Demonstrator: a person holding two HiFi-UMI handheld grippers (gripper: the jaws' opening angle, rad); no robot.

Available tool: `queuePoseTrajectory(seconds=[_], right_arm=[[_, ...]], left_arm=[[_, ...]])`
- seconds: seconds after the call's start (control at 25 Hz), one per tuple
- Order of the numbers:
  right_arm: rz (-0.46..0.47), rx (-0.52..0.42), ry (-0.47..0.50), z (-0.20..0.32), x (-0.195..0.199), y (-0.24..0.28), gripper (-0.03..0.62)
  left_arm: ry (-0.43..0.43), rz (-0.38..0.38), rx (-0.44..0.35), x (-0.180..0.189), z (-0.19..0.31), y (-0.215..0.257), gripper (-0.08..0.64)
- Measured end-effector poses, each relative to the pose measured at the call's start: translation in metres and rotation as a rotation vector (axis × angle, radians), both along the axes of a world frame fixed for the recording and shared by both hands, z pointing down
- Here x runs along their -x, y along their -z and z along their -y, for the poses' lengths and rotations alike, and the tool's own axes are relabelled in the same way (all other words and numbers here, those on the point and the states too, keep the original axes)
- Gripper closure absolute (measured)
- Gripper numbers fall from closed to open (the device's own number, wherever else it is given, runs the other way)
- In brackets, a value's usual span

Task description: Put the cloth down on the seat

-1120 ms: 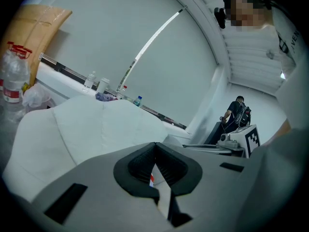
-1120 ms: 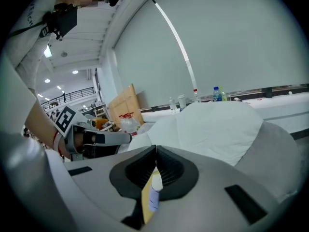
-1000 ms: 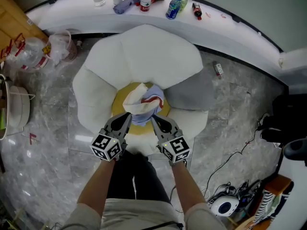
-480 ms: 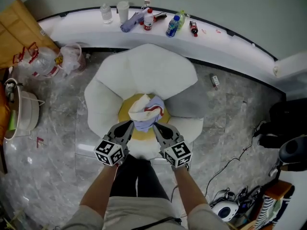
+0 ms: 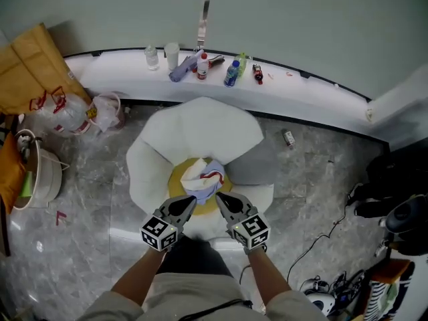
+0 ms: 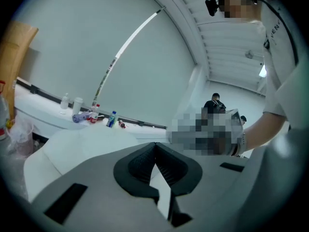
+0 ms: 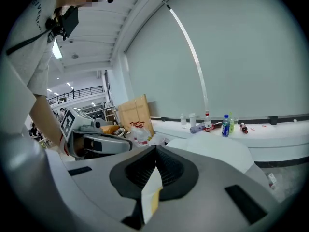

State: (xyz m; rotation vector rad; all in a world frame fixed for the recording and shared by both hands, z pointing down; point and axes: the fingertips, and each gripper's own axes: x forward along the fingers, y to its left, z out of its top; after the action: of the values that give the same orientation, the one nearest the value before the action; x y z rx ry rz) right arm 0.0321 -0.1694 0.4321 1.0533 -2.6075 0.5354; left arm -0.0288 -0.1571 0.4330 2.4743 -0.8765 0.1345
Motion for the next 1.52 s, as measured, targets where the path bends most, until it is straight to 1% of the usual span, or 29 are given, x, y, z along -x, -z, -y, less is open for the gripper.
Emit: queuePoseTrajectory(seconds=[0.08, 0.32, 0.6, 0.72, 1.04, 1.2, 1.36, 1.52], right_arm=[[0.004, -0.019, 0.001, -0.003, 0.002, 0.018, 0.574], [0.032, -0.054, 0.000, -0.017, 0.005, 0.063, 0.574], [0.056, -0.045, -0.021, -0.026, 0.005, 0.085, 0.574], [0.069, -0.044, -0.026, -0.030, 0.007, 0.096, 0.574], [0.073, -0.051, 0.016, -0.029, 0.013, 0.120, 0.574], [0.067, -0.033, 0.028, -0.034, 0.017, 0.123, 0.574], [0.063, -0.027, 0.034, -0.029, 0.023, 0.124, 0.574], [0.066, -0.016, 0.044, -0.026, 0.028, 0.126, 0.574]], left_arm=[[-0.026, -0.008, -0.025, -0.004, -0.004, 0.020, 0.546], [-0.047, -0.030, -0.074, -0.006, -0.012, 0.069, 0.546], [-0.093, -0.003, -0.128, -0.009, -0.018, 0.101, 0.546], [-0.084, -0.013, -0.137, -0.006, -0.021, 0.112, 0.546], [-0.089, -0.021, -0.152, 0.001, -0.029, 0.135, 0.546], [-0.084, -0.031, -0.144, 0.003, -0.035, 0.139, 0.546], [-0.068, -0.042, -0.153, 0.009, -0.030, 0.146, 0.546], [-0.051, -0.050, -0.145, 0.017, -0.027, 0.149, 0.546]])
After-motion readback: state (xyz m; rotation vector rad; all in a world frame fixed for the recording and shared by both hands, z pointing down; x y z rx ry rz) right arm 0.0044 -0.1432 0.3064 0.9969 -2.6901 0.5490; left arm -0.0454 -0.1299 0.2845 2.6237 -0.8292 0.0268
